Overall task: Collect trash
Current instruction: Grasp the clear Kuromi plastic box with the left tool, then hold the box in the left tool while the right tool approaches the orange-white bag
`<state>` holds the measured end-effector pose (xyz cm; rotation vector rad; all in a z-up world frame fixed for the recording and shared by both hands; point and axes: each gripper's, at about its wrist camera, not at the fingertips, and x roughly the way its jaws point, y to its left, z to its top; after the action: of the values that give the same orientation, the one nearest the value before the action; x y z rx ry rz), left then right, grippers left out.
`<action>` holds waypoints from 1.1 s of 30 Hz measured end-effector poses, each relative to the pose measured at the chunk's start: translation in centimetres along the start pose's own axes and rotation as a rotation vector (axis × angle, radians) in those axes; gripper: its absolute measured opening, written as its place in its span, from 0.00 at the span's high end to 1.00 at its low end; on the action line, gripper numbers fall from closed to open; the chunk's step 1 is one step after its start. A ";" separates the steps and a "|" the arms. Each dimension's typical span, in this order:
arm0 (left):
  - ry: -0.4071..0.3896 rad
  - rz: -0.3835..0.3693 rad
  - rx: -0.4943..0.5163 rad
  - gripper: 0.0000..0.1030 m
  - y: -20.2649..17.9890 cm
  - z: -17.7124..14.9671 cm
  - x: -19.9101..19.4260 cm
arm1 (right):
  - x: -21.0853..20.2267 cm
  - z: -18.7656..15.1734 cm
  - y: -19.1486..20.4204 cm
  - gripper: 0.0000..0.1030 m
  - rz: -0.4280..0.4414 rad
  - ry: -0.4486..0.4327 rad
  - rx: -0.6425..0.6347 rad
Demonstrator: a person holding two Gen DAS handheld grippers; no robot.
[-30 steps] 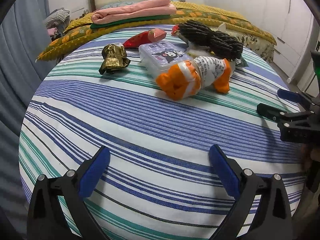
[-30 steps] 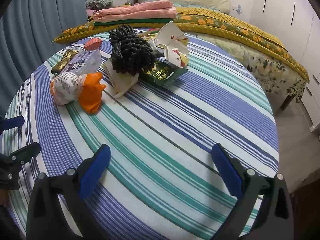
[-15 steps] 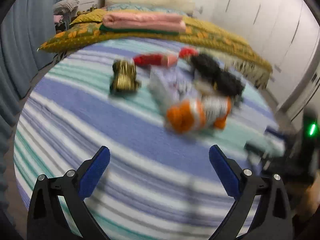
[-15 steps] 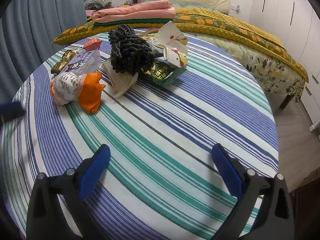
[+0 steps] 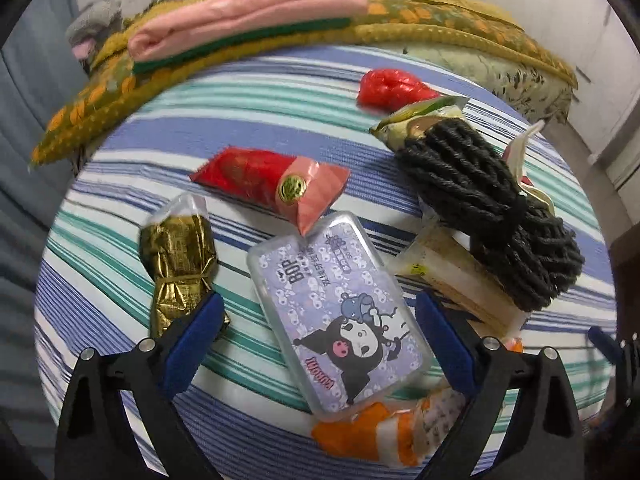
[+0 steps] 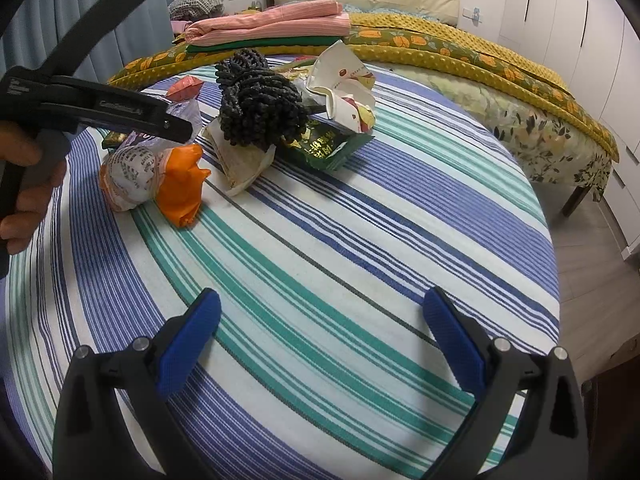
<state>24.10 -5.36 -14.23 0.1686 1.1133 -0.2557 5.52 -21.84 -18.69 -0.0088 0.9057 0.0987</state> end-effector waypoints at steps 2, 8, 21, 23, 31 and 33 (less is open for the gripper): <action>-0.001 -0.058 -0.015 0.27 0.0 -0.2 -0.2 | 0.0 0.0 -0.1 0.05 0.003 0.001 0.004; -0.057 -0.082 -0.035 0.34 0.5 -2.3 -2.9 | -0.1 0.0 -0.1 0.05 0.005 0.002 0.011; -0.165 -0.086 -0.154 0.34 6.4 -13.7 -9.3 | 0.0 0.0 -0.1 0.05 0.005 0.003 0.012; -0.162 -0.098 -0.153 0.34 6.5 -14.7 -8.9 | -0.1 0.0 -0.2 0.05 0.004 0.003 0.013; -0.175 -0.064 -0.147 0.18 6.5 -15.9 -7.8 | -0.2 -0.1 -0.3 0.05 0.004 0.004 0.020; -0.162 -0.037 -0.135 0.17 6.5 -16.0 -7.2 | -0.1 -0.1 -0.6 0.05 0.018 0.009 0.032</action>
<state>9.20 5.84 -14.66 0.0070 0.9693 -0.2226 5.43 -22.44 -18.64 0.0286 0.9162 0.1010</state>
